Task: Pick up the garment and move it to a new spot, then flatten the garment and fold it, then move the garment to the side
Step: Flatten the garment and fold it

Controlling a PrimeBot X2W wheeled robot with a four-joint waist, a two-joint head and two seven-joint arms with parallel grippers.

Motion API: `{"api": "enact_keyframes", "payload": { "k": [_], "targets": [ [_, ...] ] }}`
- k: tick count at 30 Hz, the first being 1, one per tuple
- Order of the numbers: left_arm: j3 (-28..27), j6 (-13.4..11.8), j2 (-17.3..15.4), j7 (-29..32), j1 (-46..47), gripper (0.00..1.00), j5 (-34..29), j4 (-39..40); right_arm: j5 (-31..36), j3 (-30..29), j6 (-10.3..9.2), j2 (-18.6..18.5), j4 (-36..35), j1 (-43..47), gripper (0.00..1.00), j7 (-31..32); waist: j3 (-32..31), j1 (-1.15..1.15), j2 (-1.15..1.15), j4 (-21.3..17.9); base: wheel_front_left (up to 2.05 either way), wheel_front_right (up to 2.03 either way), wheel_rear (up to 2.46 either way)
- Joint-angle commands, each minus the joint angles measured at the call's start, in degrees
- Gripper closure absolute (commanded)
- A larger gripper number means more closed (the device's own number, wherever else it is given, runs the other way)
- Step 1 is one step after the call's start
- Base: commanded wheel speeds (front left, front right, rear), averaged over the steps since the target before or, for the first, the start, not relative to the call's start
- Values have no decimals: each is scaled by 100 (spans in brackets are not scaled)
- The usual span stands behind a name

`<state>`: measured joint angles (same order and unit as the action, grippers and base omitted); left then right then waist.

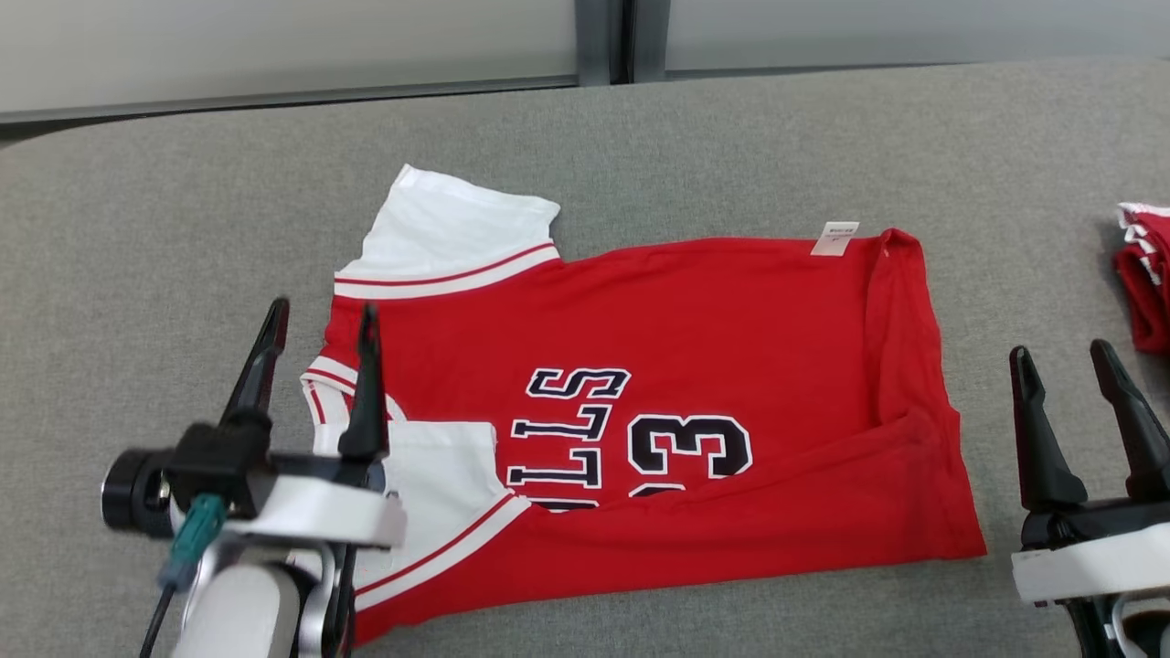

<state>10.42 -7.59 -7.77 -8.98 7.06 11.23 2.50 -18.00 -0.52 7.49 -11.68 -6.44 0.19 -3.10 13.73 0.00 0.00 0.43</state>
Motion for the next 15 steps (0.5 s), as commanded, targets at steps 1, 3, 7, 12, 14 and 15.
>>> {"api": "enact_keyframes", "payload": {
  "k": [1, 3, 7, 12, 14, 15],
  "targets": [
    [36, 89, -8, 61, 373, 0, 35, -113, -19, 19, 0, -45, -55, -120, 0, -3, 267, 0, 0, -10, 0, 0, 0],
    [88, 238, 3, 193, 917, 0, 86, -376, -58, 67, 0, -93, -92, -254, 0, 9, 554, 0, 0, -61, 0, 0, 0],
    [145, 510, 29, 406, 2067, 0, 198, -1263, -135, 174, 0, -171, -86, -532, 0, -45, 1101, 0, 0, -187, 0, 0, 0],
    [100, 760, 14, 493, 3319, 0, 337, -2640, -219, 338, 0, -255, 37, -821, 0, -134, 1577, 0, 0, -393, 0, 0, 0],
    [58, 828, -30, 542, 3754, 0, 372, -3233, -263, 419, 0, -278, 124, -921, 0, -184, 1675, 0, 0, -472, 0, 0, 0],
    [54, 859, -41, 593, 3941, 0, 386, -3518, -273, 442, 0, -289, 156, -964, 0, -216, 1712, 0, 0, -501, 0, 0, 0]
  ]
}}
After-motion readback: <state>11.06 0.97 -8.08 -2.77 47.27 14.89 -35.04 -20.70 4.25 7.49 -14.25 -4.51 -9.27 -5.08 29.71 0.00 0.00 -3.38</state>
